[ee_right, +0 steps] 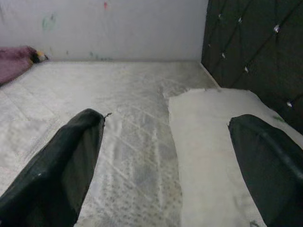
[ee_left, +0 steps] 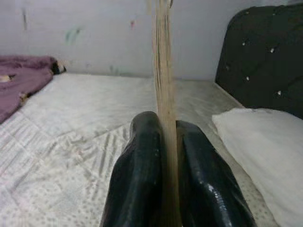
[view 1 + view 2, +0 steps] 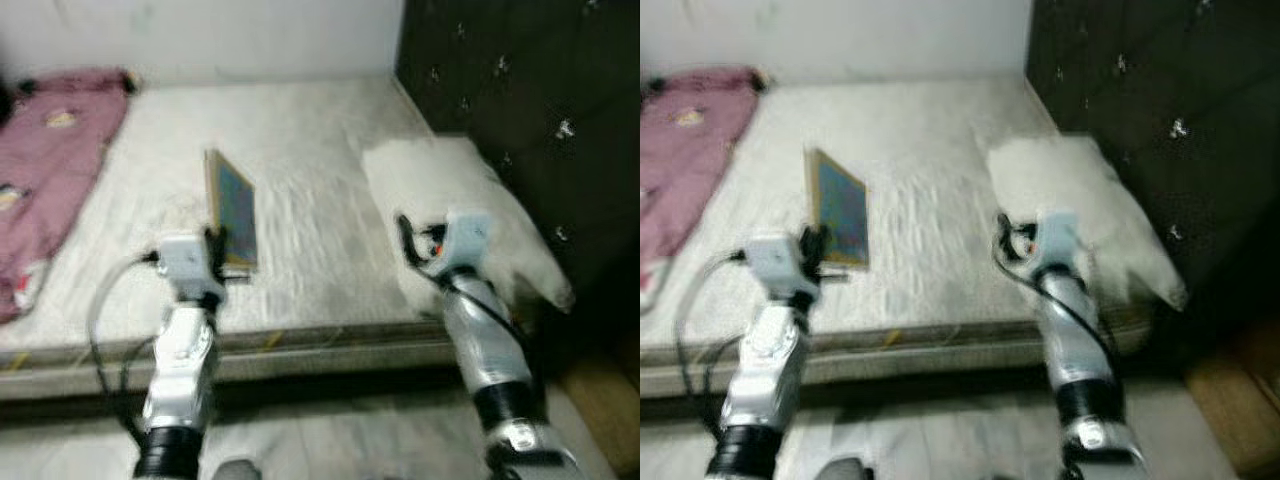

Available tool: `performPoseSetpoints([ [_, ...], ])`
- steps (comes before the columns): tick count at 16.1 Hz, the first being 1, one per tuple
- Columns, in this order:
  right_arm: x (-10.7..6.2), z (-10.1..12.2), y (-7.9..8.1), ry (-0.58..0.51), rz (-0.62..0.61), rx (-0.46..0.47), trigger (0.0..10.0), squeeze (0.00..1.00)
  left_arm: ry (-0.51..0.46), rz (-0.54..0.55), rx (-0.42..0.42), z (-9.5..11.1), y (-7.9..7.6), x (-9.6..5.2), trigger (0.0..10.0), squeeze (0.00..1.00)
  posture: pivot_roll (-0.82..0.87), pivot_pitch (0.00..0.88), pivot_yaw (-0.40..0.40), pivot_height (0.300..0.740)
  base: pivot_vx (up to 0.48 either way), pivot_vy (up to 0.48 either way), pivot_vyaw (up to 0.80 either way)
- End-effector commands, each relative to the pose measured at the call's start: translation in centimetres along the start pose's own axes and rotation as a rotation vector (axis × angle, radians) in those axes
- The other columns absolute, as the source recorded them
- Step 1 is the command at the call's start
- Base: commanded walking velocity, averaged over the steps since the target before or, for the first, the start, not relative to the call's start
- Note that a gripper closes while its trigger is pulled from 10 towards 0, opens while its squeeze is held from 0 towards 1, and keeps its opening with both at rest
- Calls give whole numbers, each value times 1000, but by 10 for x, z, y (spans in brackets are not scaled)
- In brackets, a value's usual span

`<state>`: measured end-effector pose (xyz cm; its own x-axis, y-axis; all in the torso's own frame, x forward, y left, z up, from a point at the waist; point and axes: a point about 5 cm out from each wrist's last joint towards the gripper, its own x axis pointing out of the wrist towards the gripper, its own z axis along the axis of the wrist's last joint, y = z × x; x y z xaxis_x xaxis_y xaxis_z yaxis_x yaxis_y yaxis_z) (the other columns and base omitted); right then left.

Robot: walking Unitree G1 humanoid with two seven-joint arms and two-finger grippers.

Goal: Clean up the room

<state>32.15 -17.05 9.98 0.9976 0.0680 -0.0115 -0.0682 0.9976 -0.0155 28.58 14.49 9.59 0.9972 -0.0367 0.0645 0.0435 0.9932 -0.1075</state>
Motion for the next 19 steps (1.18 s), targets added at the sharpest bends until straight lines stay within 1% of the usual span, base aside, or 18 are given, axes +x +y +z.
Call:
performPoseSetpoints([
  [1,5,7,12,-26,35,9,10000,0,-54,10,19,12,7,4,10000,0,-29,0,28,740,326,0,469],
  [9,4,5,11,-23,20,13,10000,0,-51,5,26,12,8,4,10000,0,-27,0,30,740,329,0,0],
  [10,4,5,11,-23,18,11,10000,0,-40,13,24,11,8,4,10000,0,-27,0,30,740,277,0,0],
  [13,4,4,10,-22,16,10,10000,0,-16,54,24,7,10,4,10000,0,-25,0,31,740,0,0,0],
  [16,4,3,11,-22,21,5,10000,0,-15,59,35,7,10,4,10000,0,-22,0,30,740,0,0,0],
  [19,4,3,12,-23,25,0,10000,0,-30,46,31,9,9,5,10000,0,-21,0,30,740,0,0,792],
])
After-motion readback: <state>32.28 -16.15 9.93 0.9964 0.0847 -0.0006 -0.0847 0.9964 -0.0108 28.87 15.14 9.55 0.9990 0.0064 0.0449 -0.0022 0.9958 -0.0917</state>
